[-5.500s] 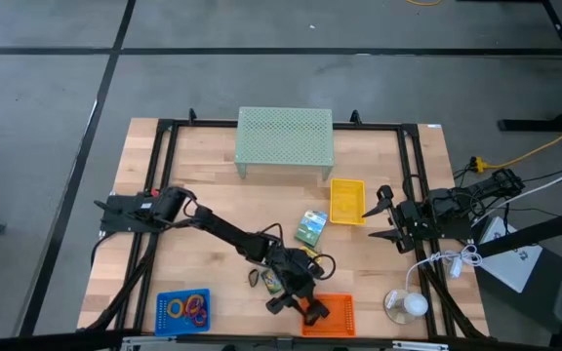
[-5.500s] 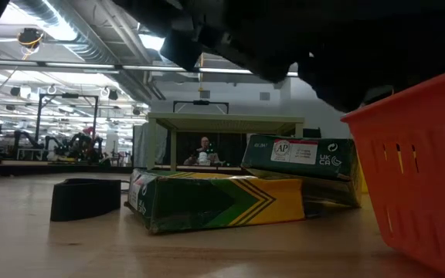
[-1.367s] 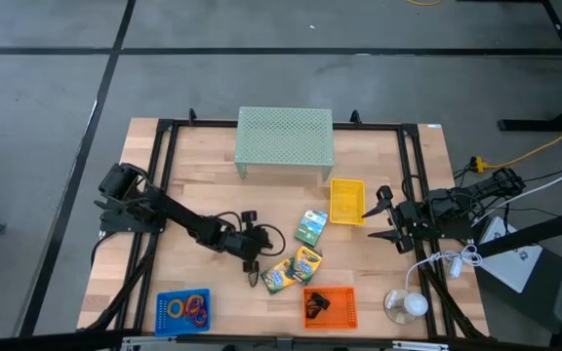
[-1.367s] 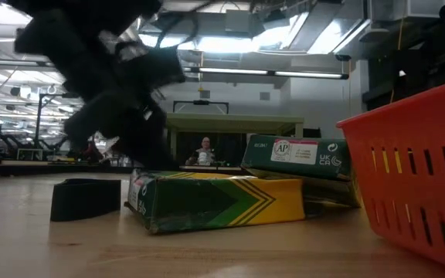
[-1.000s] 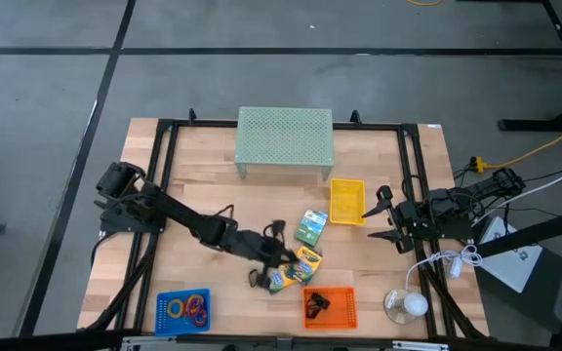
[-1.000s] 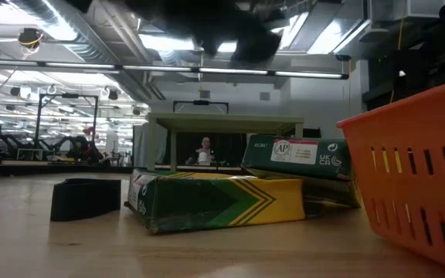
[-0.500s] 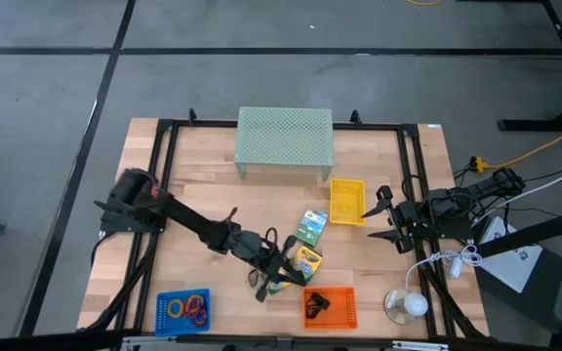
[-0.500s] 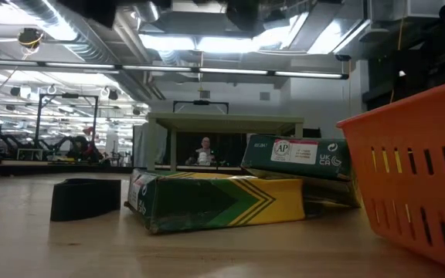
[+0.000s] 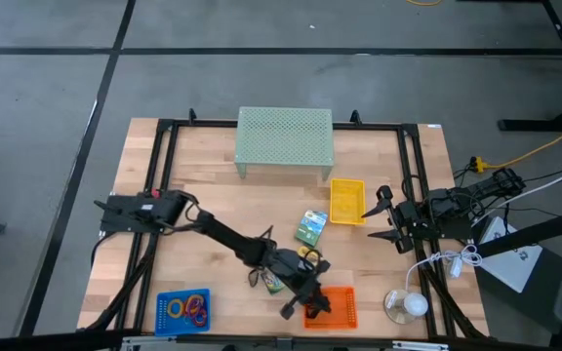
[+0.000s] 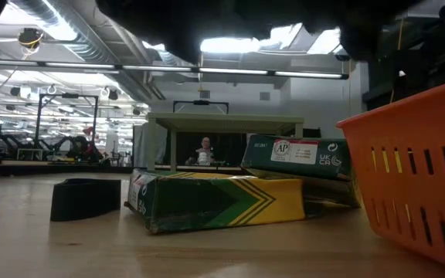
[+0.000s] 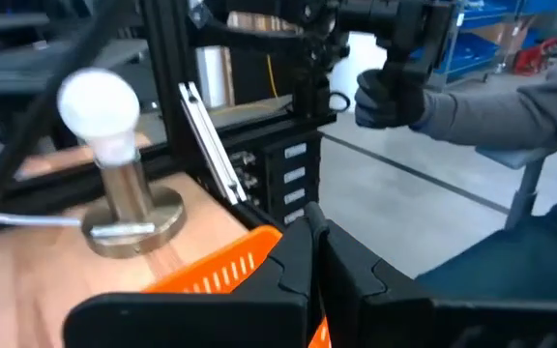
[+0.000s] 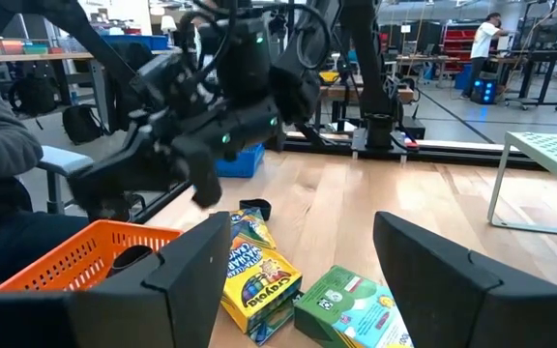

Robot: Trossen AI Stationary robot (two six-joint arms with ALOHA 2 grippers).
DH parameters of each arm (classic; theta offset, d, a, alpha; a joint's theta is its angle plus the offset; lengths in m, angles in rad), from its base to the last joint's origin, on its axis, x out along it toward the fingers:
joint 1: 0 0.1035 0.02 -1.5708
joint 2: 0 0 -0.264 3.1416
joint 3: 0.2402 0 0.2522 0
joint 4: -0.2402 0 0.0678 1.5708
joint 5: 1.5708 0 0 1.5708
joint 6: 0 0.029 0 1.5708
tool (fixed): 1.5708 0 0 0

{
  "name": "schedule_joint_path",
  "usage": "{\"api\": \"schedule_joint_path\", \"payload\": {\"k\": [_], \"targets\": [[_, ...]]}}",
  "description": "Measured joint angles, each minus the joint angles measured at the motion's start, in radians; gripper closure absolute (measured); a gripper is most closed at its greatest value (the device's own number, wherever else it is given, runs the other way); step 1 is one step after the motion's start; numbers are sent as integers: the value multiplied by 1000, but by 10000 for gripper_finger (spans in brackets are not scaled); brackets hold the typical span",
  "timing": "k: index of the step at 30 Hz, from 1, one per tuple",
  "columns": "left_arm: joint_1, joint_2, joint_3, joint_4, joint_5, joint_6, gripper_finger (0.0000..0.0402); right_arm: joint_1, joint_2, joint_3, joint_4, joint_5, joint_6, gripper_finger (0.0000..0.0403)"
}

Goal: Pick & Place Office Desk Supplies
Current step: Put the black rubber band into the orange bin

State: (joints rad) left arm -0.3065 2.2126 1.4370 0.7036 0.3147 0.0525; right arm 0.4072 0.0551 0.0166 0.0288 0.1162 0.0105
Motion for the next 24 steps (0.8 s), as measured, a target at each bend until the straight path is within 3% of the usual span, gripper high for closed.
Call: {"api": "schedule_joint_path", "payload": {"k": [10,24], "targets": [[0,20,21,-57,7,-38,353,0,0,0,0,0,-3,147],[1,18,21,-46,27,-66,252,0,0,0,0,0,-3,147]]}}
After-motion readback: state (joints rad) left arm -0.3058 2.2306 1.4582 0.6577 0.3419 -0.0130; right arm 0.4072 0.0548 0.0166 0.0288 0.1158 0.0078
